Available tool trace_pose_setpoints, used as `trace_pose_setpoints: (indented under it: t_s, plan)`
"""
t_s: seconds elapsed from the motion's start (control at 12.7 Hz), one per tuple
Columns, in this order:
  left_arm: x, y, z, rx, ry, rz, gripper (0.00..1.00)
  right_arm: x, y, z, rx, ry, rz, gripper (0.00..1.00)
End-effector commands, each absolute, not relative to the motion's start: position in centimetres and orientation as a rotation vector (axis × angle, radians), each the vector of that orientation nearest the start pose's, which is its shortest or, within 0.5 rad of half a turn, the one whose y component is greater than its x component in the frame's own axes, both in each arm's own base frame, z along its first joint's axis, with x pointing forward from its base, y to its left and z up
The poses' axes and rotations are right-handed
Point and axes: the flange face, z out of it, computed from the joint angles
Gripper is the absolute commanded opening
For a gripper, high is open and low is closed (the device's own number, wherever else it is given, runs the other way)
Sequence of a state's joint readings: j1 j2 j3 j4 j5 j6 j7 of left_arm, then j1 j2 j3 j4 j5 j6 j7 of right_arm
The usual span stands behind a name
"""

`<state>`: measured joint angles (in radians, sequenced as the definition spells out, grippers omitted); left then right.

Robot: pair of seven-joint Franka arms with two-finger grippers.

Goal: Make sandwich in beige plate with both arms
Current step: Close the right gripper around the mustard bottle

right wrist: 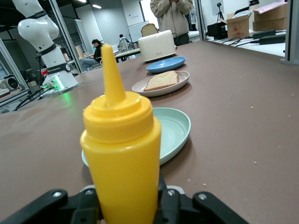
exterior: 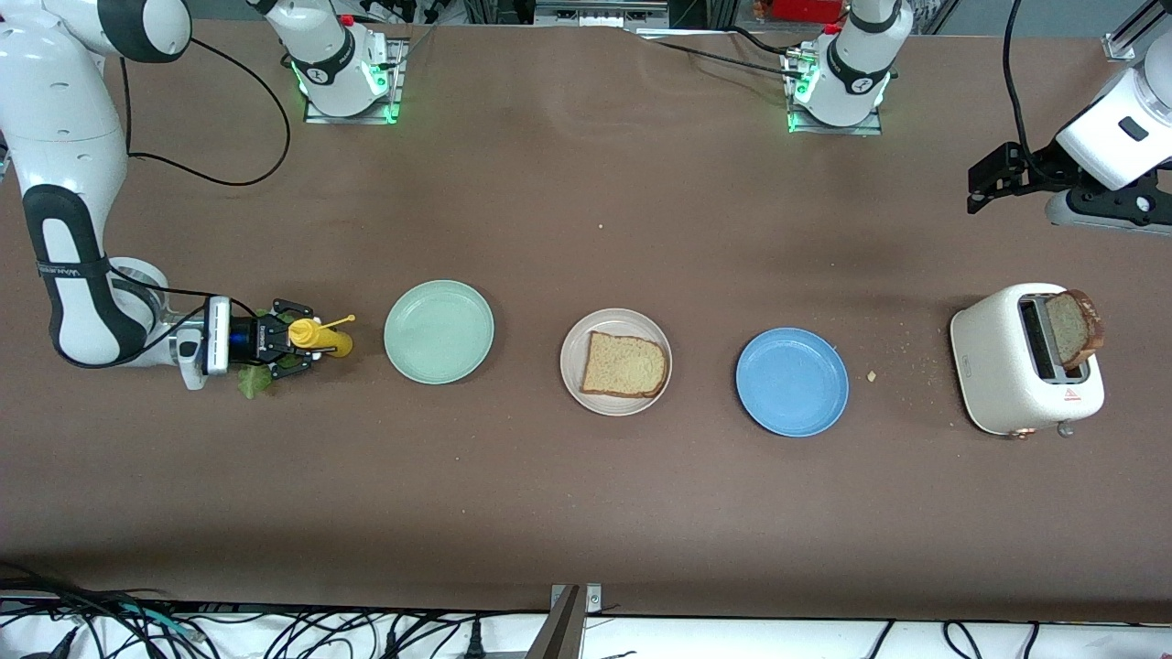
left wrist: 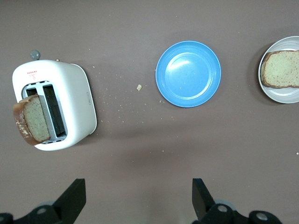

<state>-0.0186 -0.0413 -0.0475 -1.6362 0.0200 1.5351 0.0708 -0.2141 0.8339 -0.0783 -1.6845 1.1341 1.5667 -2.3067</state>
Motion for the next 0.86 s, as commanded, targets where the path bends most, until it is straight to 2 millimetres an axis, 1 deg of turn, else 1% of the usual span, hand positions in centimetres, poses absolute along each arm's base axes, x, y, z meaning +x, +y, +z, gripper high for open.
trace_pose_setpoints:
  t_s: [0.0, 0.08, 0.16, 0.31, 0.39, 0.55, 0.63, 0.78]
  plan:
    - [53.3, -3.2, 61.5, -3.111, 0.241, 0.096, 1.00, 60.3, -7.2, 13.0, -1.529, -1.239, -0.756, 0.00]
    - [53.3, -3.2, 61.5, -3.111, 0.243, 0.096, 1.00, 60.8, -7.0, 14.1, -1.547, -1.230, -0.729, 0.00]
    - [53.3, -3.2, 61.4, -3.111, 0.243, 0.099, 1.00, 61.2, -6.6, 15.9, -1.565, -1.246, -0.684, 0.00]
    - [53.3, -3.2, 61.4, -3.111, 0.241, 0.099, 1.00, 62.6, -6.5, 21.6, -1.667, -1.276, -0.619, 0.00]
    - [53.3, -3.3, 61.5, -3.111, 0.243, 0.096, 1.00, 63.0, -5.3, 24.0, -1.699, -1.276, -0.575, 0.00]
    - [53.3, -3.2, 61.4, -3.111, 0.243, 0.099, 1.00, 63.6, -2.3, 28.2, -1.759, -1.278, -0.486, 0.00]
    - [53.3, -3.2, 61.4, -3.111, 0.243, 0.099, 1.00, 64.0, -1.3, 30.0, -1.820, -1.277, -0.454, 0.00]
    - [53.3, -3.2, 61.4, -3.111, 0.243, 0.099, 1.00, 64.5, 1.6, 33.3, -1.936, -1.252, -0.385, 0.00]
